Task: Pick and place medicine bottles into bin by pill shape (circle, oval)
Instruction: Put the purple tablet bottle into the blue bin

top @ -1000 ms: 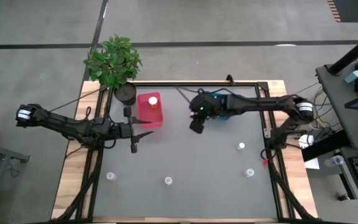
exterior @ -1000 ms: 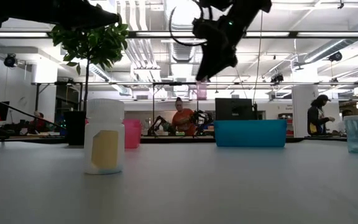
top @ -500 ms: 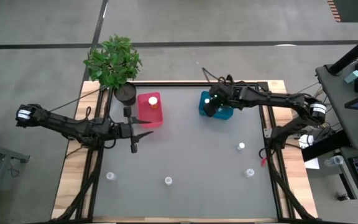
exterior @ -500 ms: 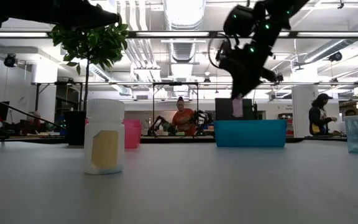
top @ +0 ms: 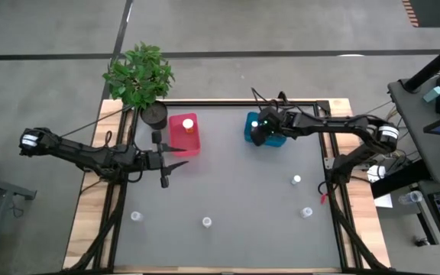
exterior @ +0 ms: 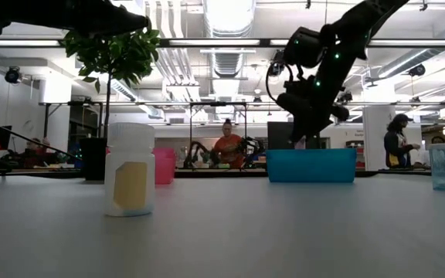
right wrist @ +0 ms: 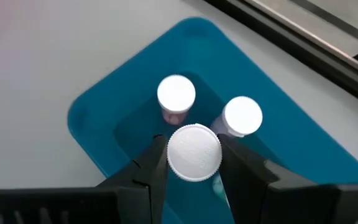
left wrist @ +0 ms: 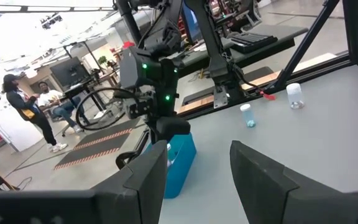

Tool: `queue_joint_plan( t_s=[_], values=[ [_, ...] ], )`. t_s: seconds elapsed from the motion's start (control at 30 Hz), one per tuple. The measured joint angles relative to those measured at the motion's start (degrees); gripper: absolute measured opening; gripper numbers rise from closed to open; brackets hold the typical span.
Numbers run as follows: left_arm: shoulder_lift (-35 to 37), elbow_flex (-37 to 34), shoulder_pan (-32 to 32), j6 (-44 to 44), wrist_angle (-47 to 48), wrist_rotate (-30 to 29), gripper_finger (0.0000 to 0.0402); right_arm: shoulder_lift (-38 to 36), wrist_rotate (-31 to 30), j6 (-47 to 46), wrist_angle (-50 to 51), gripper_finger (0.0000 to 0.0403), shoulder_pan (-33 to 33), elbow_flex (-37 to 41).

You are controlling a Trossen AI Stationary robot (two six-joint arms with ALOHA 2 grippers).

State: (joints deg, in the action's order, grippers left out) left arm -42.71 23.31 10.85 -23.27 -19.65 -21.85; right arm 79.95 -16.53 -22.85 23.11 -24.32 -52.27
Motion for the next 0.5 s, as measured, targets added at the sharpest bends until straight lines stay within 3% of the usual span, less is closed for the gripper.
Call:
queue_joint_plan(
  t_s=[0.5],
  values=[
    [-0.01, 0.00, 0.00, 0.02, -0.08, 0.00, 0.0157, 4.98, -0.02, 0.09, -1.84, 0.0128, 0.02, 0.06]
  ],
)
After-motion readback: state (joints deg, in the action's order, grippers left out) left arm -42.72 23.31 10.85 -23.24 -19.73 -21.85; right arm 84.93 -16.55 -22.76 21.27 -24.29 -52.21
